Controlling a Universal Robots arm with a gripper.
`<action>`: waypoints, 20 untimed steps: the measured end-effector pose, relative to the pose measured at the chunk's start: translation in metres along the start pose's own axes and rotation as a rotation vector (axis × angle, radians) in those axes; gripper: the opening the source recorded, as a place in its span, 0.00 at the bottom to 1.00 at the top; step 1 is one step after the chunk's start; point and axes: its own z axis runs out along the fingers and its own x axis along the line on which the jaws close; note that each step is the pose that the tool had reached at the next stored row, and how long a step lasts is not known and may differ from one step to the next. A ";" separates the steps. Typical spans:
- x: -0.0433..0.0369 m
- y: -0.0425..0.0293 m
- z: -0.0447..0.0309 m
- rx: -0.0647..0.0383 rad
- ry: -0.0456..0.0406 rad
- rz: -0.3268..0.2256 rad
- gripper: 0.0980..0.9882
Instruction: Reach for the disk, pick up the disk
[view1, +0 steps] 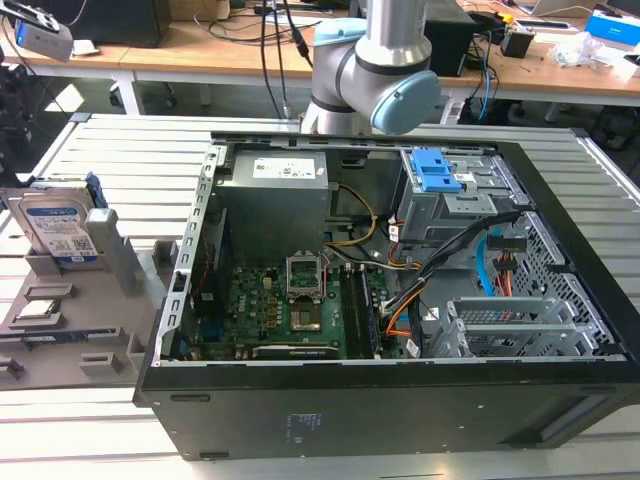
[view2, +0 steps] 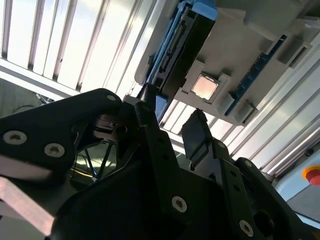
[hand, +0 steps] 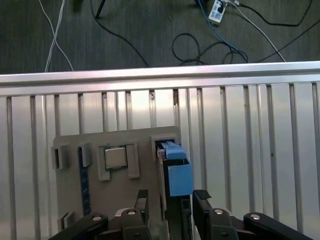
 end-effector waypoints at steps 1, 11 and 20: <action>-0.0013 0.0020 0.0011 0.000 0.0001 -0.004 0.43; -0.0083 0.0075 0.0174 0.000 0.0156 -0.040 0.43; -0.0075 0.0053 0.0340 0.000 0.0223 -0.048 0.43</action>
